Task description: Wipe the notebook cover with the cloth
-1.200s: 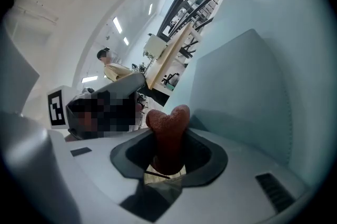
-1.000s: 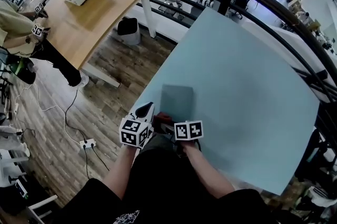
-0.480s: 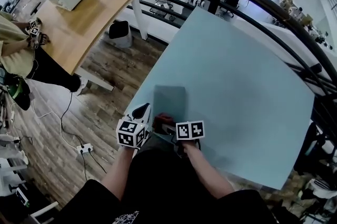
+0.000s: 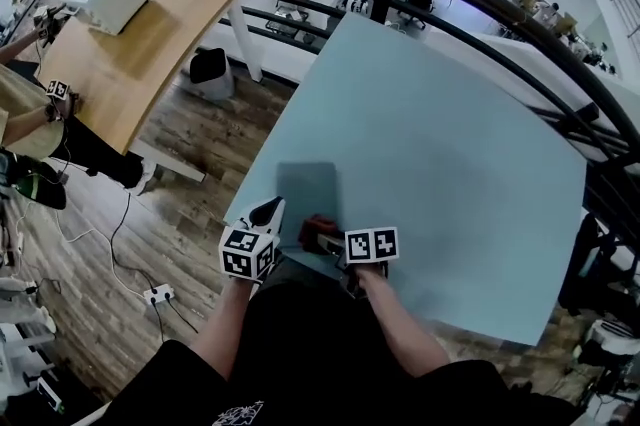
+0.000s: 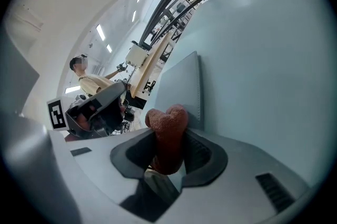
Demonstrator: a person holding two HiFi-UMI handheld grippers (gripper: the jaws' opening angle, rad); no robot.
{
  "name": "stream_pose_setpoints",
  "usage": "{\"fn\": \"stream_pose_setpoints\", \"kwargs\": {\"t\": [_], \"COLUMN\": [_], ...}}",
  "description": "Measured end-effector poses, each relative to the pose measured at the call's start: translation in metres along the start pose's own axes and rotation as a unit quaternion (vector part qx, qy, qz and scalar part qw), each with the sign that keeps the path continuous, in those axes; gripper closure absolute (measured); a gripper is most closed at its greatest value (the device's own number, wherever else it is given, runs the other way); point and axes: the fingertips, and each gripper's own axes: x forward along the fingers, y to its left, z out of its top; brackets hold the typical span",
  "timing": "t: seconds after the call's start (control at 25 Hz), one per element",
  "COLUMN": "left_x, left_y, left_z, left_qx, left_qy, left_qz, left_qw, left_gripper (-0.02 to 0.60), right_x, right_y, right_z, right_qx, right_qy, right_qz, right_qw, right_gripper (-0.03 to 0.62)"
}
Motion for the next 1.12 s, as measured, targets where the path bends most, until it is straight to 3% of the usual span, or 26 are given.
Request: {"fn": "stream_pose_setpoints", "kwargs": {"t": [0.2,0.72,1.12], "left_x": [0.004,0.004,-0.02], "left_y": [-0.017,-0.047,-0.037], "left_z": [-0.003,0.006,0.04], "left_qx": [-0.003,0.034,0.041], "left_qy": [0.006,0.017,-0.013], "left_qz": [-0.017,-0.041,-0.04], "left_qw": [0.9998,0.9984,0.9982], "left_gripper": [0.574,0.575,0.574], "right_x": [-0.015,-0.048,-0.085], "right_y": [-0.013,-0.03,0.019], "right_z": [-0.004,0.002,0.053], "right_qx": [0.016,0.042,0.01], "right_qy": [-0.01,-0.057,-0.177], "right_qz": [0.003,0.017,0.059], "right_qw": [1.0,0.997,0.982], "right_gripper": [0.462,0.462,0.462]}}
